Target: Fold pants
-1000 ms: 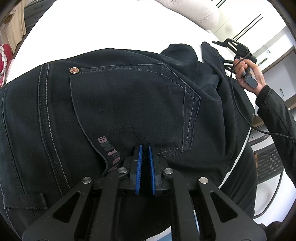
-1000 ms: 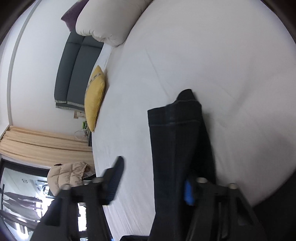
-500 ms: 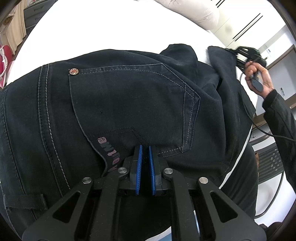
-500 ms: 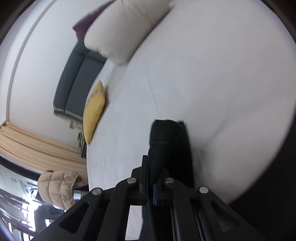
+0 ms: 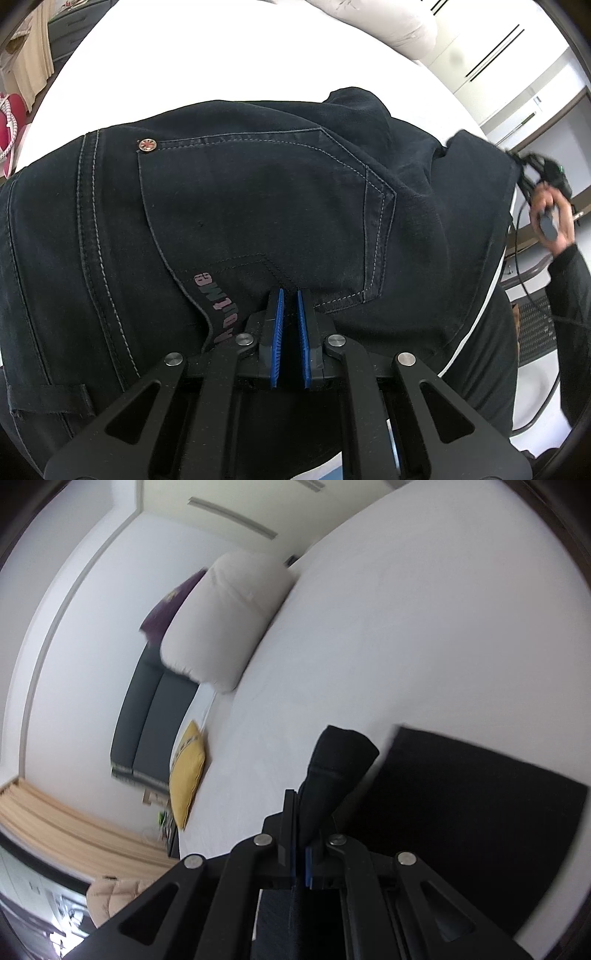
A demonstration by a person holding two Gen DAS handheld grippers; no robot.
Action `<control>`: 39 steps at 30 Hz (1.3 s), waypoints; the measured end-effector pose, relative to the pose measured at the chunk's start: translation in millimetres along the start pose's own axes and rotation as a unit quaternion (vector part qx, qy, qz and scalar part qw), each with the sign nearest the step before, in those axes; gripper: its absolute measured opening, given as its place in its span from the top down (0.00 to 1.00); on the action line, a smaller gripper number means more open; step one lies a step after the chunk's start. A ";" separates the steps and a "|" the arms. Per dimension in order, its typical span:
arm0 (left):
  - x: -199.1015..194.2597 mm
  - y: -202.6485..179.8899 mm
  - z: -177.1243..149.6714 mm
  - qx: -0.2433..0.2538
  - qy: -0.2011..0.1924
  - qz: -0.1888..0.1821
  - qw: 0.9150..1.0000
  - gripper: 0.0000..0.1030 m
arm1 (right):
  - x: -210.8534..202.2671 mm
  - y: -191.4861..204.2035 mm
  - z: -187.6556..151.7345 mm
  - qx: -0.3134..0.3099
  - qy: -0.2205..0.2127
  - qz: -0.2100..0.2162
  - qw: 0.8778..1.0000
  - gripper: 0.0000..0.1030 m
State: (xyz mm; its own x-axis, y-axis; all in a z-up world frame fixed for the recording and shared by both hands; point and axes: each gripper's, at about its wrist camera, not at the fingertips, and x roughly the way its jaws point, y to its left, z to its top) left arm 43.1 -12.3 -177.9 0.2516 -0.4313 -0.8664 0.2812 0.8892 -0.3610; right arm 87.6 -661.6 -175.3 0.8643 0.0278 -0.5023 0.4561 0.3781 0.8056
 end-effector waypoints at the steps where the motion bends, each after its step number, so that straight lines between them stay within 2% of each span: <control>1: 0.0 0.8 0.1 -0.002 0.001 -0.001 1.000 0.92 | -5.9 -9.6 0.7 0.008 -0.003 -0.004 1.000 0.96; 6: -1.5 3.2 1.4 -0.004 0.005 -0.005 1.000 0.92 | -27.6 -77.1 0.2 0.081 -0.013 -0.030 0.996 0.96; 8: -2.0 4.7 3.3 -0.005 0.007 -0.006 1.000 0.92 | -31.6 -103.5 -3.5 0.116 -0.005 -0.016 0.993 0.96; 11: -2.0 6.3 6.7 -0.005 0.009 -0.005 1.000 0.92 | -33.4 -119.2 -7.0 0.129 -0.001 -0.002 0.992 0.95; 15: -3.2 6.2 9.7 -0.009 0.012 -0.004 1.000 0.92 | -35.4 -123.6 -3.9 0.136 -0.007 0.009 0.991 0.94; 18: -2.9 7.5 10.4 -0.016 0.011 -0.007 1.000 0.92 | -34.0 -110.1 -2.4 0.094 -0.011 -0.035 0.995 0.96; 20: -4.9 10.9 8.7 -0.022 0.011 -0.010 1.000 0.92 | -34.5 -106.3 -5.5 0.086 -0.017 -0.050 0.995 0.96; 32: -4.9 6.6 6.6 -0.004 0.011 -0.005 1.000 0.92 | -51.5 -114.9 -10.2 0.081 -0.020 -0.068 0.994 0.97; 39: -9.4 3.2 3.0 0.000 0.006 -0.002 1.000 0.92 | -47.9 -121.5 -8.3 0.084 -0.006 -0.071 0.994 0.99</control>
State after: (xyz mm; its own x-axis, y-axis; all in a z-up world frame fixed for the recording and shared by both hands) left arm 44.4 -5.9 -170.0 0.2392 -0.4325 -0.8693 0.2816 0.8878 -0.3641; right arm -10.9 -701.2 -251.8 0.7903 -0.0264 -0.6121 0.6021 0.2182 0.7680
